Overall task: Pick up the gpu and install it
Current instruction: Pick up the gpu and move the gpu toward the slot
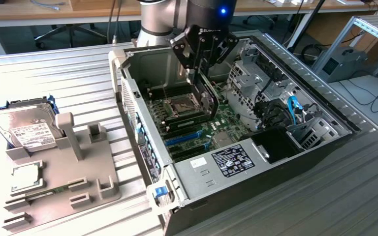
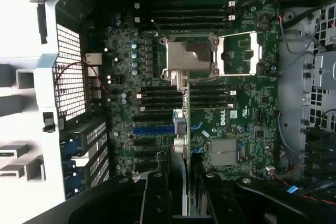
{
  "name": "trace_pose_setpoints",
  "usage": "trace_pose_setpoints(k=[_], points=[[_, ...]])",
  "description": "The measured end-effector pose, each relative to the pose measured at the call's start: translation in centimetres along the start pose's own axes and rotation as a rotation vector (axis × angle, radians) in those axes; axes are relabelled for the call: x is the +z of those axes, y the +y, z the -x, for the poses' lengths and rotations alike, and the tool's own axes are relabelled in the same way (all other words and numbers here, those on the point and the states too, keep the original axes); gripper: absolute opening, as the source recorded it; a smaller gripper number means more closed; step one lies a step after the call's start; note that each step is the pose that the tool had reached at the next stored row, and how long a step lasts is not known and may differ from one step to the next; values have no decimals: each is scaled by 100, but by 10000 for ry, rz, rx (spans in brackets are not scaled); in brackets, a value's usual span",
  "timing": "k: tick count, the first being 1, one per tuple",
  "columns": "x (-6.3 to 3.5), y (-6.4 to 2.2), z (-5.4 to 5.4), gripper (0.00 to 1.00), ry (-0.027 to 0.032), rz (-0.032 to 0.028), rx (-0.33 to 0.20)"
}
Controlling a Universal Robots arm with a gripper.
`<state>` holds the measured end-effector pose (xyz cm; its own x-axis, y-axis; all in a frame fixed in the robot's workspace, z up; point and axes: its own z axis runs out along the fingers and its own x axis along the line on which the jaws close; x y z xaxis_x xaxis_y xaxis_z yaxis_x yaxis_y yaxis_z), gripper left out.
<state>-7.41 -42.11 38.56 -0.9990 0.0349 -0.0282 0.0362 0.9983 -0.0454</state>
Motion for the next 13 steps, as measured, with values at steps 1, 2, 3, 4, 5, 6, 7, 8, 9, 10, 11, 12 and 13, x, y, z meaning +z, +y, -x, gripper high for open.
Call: trace_pose_setpoints(k=[1,2,3,4,5,6,7,8,9,10,11,12,13], points=[[6,1,16,27,0,1,1],[12,2,33,27,0,1,0],[16,3,52,27,0,0,-1],[21,3,71,27,1,-1,-1],[25,4,93,27,1,-1,-1],[30,5,115,27,0,0,0],[34,7,138,27,1,-1,1],[39,8,163,27,1,0,0],[43,9,186,27,1,0,0],[47,10,207,27,1,0,-1],[55,12,250,27,1,0,0],[59,13,274,27,1,1,0],[64,14,299,27,1,1,1]])
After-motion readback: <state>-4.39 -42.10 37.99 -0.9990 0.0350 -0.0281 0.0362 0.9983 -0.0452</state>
